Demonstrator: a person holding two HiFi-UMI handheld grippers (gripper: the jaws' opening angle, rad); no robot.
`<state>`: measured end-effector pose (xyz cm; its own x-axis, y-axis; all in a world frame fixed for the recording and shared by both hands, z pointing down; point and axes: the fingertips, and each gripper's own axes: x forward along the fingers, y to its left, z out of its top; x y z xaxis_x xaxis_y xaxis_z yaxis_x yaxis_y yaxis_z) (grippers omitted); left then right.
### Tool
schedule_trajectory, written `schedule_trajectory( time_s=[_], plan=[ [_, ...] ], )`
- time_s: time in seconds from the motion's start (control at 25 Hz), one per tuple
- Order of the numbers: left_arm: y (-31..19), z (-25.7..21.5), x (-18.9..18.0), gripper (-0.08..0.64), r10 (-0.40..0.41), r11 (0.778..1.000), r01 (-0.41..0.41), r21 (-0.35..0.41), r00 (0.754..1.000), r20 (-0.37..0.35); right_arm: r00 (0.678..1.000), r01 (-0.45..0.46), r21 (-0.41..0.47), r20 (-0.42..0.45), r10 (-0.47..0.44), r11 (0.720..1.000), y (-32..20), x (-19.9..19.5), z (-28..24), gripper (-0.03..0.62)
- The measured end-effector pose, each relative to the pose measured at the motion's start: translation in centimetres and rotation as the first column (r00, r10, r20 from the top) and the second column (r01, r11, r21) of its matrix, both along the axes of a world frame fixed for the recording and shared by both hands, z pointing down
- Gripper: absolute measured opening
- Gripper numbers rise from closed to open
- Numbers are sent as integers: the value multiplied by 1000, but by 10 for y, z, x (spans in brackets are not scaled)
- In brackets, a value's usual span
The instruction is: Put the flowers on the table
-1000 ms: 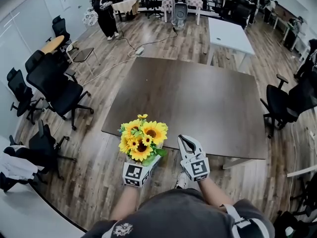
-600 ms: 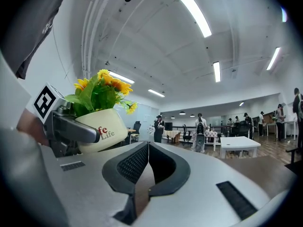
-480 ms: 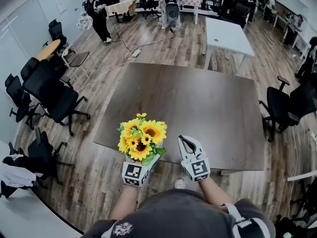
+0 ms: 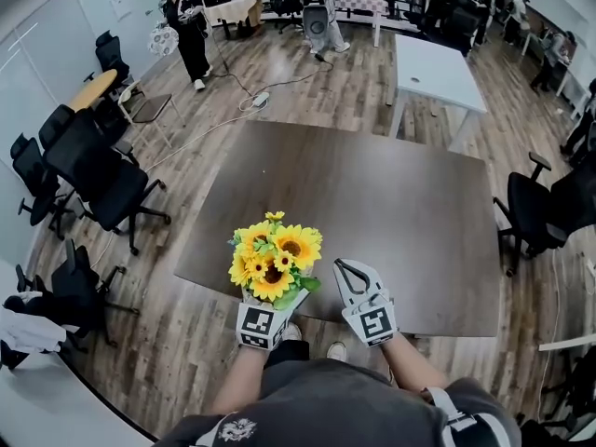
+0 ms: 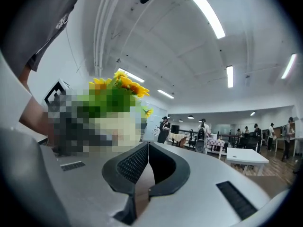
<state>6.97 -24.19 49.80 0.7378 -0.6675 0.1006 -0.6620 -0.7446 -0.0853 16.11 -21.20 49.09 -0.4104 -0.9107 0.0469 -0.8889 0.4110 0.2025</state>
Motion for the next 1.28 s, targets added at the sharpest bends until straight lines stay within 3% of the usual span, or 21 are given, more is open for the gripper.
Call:
schedule_trajectory(
  time_s=[0.24, 0.64, 0.88, 1.28],
  plan=[
    [-45, -3, -11, 558, 12, 1000, -12, -11, 1000, 0, 998, -55, -77, 8, 56, 996, -37, -4, 17, 23],
    [-122, -4, -23, 557, 94, 996, -94, -14, 996, 0, 980, -192, -62, 39, 194, 979, -104, -6, 19, 23],
    [-143, 3, -28, 557, 165, 985, -166, -43, 986, -36, 965, -260, -60, 9, 261, 964, -122, -17, 14, 23],
    [-153, 22, -30, 557, 267, 964, -267, -12, 962, 48, 937, -350, -14, 10, 350, 937, -142, -18, 9, 23]
  ],
)
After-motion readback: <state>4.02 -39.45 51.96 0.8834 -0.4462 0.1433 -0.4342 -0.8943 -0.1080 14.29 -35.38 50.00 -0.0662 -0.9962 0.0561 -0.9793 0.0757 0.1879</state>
